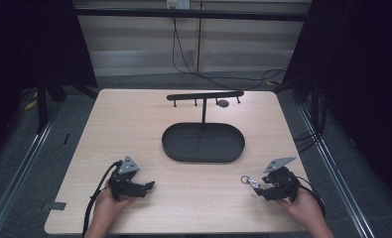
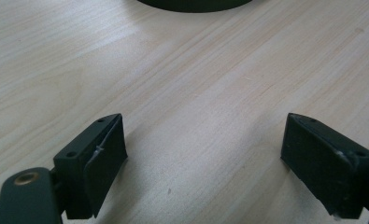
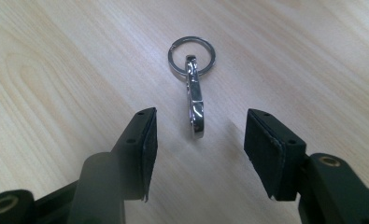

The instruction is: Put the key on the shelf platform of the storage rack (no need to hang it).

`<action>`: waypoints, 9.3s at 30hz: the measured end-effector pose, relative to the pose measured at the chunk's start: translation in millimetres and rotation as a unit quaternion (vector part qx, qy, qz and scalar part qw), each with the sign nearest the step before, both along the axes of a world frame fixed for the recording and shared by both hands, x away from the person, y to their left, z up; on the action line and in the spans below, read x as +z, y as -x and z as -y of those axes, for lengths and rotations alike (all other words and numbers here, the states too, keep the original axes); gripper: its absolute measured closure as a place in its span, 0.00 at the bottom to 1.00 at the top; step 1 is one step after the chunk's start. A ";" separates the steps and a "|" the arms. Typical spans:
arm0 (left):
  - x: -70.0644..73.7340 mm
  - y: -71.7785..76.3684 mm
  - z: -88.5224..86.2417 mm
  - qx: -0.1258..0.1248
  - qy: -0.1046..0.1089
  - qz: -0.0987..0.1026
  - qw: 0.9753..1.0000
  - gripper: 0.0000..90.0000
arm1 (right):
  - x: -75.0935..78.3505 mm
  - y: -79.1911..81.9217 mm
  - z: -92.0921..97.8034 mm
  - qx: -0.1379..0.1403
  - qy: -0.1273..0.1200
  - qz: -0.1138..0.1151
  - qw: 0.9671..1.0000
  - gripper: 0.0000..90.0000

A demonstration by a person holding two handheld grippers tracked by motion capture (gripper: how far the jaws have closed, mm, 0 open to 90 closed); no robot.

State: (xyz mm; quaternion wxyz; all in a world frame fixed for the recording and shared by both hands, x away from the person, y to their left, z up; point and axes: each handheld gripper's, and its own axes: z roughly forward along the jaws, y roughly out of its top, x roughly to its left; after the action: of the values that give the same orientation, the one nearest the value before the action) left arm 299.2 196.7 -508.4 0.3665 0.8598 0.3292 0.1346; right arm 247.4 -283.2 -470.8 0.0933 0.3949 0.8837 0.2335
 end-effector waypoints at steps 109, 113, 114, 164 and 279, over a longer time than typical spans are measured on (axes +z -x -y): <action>-0.3 0.7 1.4 -0.004 0.001 -0.001 1.000 0.13 | 77.6 -65.1 -64.4 0.026 0.096 -0.011 0.995 0.95; -0.3 0.7 1.4 -0.004 0.001 -0.001 1.000 0.13 | 78.9 -69.0 -64.9 0.027 0.093 -0.009 0.995 0.95; -0.3 0.7 1.4 -0.004 0.001 -0.001 1.000 0.13 | 79.2 -69.5 -65.5 0.023 0.093 -0.012 0.995 0.95; -0.3 0.7 1.4 -0.004 0.001 -0.001 1.000 0.13 | 66.3 -111.7 -98.5 0.020 0.111 0.010 0.994 0.94; -0.3 0.7 1.4 -0.004 0.001 -0.001 1.000 0.13 | 7.2 -149.6 -111.7 -0.048 0.112 0.020 0.992 0.72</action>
State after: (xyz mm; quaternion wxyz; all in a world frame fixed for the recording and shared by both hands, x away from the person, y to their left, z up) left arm 298.5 195.3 -508.7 0.3675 0.8607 0.3267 0.1318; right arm 396.9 -171.5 -463.6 0.1656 0.4188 0.8825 0.1356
